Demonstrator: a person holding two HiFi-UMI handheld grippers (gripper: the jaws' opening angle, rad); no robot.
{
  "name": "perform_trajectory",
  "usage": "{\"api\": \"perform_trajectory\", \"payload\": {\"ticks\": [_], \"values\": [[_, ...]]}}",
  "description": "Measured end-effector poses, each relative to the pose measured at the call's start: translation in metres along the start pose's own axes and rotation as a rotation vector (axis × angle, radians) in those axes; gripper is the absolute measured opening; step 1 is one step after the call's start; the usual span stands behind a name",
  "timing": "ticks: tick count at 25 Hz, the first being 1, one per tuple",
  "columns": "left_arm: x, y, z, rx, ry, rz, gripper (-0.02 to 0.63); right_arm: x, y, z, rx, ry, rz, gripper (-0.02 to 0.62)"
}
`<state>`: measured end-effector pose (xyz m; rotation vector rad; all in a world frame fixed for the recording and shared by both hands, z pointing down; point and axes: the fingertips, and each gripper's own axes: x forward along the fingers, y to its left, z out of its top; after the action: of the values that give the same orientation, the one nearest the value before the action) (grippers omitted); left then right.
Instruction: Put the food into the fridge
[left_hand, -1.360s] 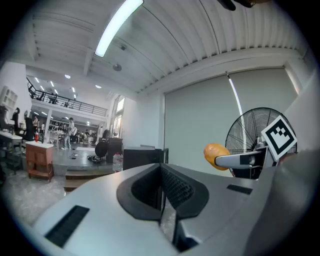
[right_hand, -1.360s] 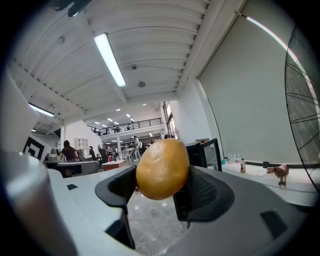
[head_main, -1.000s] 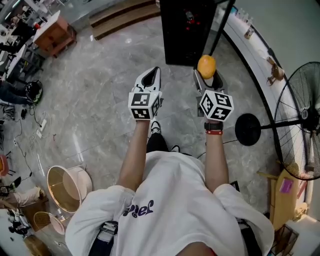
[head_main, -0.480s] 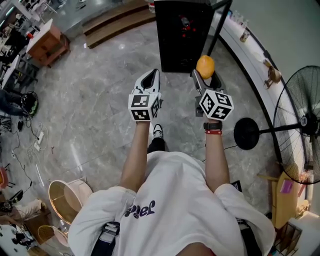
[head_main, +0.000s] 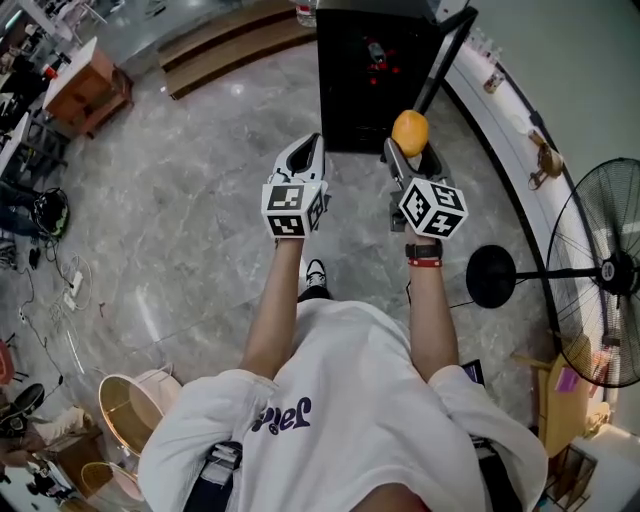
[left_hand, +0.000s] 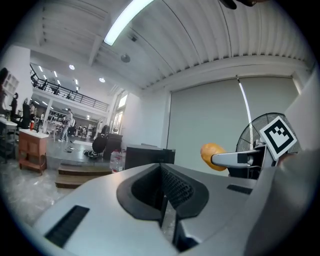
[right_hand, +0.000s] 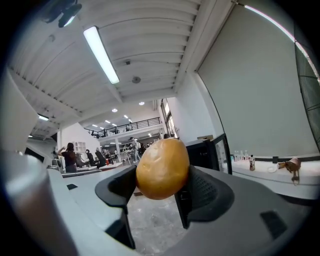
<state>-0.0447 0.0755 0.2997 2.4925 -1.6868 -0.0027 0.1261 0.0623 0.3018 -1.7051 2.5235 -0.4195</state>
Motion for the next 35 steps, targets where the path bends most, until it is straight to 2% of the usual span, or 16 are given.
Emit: {"api": "perform_trajectory", "payload": {"ticks": [4,8,16,22,30,35], "values": [[0.020,0.023,0.005,0.010,-0.006,-0.005,0.018,0.029,0.004,0.003,-0.004,-0.006,-0.007,0.336],[0.041,0.046,0.000,0.031,0.022,0.004,0.018,0.055,0.003,0.000,-0.003,-0.004,-0.029,0.336],[0.078,0.088,0.001,0.046,0.024,-0.054,0.018,0.116,0.013,-0.005,0.007,-0.002,-0.041,0.336],[0.102,0.128,0.003,0.095,0.040,-0.060,0.018,0.166,0.031,-0.012,0.010,-0.008,-0.043,0.336],[0.129,0.160,0.003,0.072,0.050,-0.074,0.018,0.207,0.036,-0.026,0.015,0.033,-0.044,0.336],[0.157,0.162,-0.008,0.052,0.056,-0.088,0.018,0.235,0.017,-0.039,0.012,0.076,-0.032,0.336]]}}
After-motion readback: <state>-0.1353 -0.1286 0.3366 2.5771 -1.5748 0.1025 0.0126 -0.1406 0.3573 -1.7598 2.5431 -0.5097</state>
